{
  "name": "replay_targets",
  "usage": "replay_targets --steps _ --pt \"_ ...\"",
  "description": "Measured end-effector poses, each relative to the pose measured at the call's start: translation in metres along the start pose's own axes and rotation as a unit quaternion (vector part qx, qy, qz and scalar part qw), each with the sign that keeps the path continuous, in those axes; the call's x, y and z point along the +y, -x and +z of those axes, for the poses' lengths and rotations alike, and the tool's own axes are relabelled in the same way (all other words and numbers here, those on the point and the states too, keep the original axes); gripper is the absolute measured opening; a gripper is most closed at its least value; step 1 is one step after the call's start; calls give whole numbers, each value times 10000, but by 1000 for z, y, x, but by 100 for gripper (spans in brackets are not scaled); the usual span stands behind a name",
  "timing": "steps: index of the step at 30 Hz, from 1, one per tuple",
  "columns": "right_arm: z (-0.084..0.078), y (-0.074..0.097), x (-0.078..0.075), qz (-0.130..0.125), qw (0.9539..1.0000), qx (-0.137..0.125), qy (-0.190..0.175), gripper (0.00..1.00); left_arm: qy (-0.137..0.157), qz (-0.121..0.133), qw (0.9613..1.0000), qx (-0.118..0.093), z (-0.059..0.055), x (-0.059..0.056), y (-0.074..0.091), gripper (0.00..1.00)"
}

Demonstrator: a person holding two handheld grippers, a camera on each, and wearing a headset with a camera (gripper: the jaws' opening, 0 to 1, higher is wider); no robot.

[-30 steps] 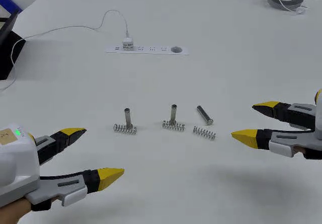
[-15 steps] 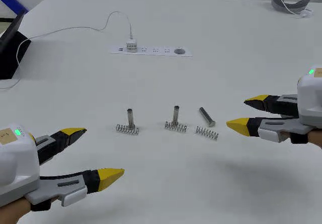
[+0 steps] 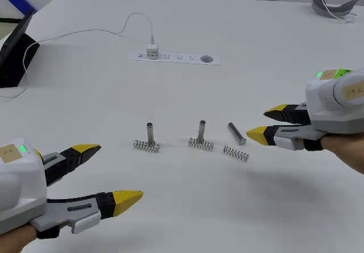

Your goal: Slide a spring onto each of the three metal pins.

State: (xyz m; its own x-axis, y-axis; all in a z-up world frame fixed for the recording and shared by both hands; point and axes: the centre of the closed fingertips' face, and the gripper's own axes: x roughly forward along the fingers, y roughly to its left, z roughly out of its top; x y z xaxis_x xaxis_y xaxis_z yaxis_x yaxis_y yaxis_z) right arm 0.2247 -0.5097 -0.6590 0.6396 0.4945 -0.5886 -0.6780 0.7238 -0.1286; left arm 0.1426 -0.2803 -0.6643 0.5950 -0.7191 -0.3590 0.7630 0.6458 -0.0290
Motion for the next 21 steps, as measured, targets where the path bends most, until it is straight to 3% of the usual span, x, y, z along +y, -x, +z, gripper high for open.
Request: replay_targets --steps 7,21 --pt "2 -17 -5 -53 9998 146 -103 32 -26 -21 10000 -3 1 -1 -1 74" --pt "-10 -54 -14 -90 9973 620 -385 26 -4 -33 10000 21 -2 -3 -1 74"
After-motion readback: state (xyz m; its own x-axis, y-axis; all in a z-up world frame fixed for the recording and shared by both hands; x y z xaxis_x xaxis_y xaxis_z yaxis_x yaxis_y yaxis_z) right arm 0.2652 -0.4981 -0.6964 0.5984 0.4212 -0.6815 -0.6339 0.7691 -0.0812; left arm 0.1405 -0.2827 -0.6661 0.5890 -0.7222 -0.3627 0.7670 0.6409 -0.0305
